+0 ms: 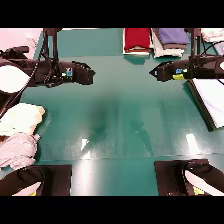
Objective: Fold the shirts.
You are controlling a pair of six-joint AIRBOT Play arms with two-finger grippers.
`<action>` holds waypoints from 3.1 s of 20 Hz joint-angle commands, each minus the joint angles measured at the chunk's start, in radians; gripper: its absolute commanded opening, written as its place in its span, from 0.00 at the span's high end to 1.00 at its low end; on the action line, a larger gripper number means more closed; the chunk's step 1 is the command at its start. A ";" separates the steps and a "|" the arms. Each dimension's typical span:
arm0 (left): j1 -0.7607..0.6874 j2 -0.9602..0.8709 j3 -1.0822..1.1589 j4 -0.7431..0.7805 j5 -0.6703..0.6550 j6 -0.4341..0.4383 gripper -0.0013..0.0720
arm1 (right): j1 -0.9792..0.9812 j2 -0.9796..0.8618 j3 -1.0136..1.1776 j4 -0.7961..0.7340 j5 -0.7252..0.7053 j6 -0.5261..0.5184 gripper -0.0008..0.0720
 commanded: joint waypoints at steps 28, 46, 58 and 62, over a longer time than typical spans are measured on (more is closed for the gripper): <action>0.690 0.088 -0.517 0.465 -0.170 0.046 0.04 | 0.002 0.000 0.000 0.002 0.021 0.001 0.97; 0.526 0.221 -0.030 0.469 -0.196 0.079 0.94 | 0.001 0.017 0.201 0.002 -0.005 0.002 0.97; -0.219 -0.042 0.289 0.412 -0.180 0.080 0.94 | -0.215 0.017 0.558 0.001 0.037 0.002 0.97; -0.401 -0.264 0.289 0.256 -0.061 0.198 0.92 | -0.254 0.017 0.572 0.001 0.094 0.002 0.97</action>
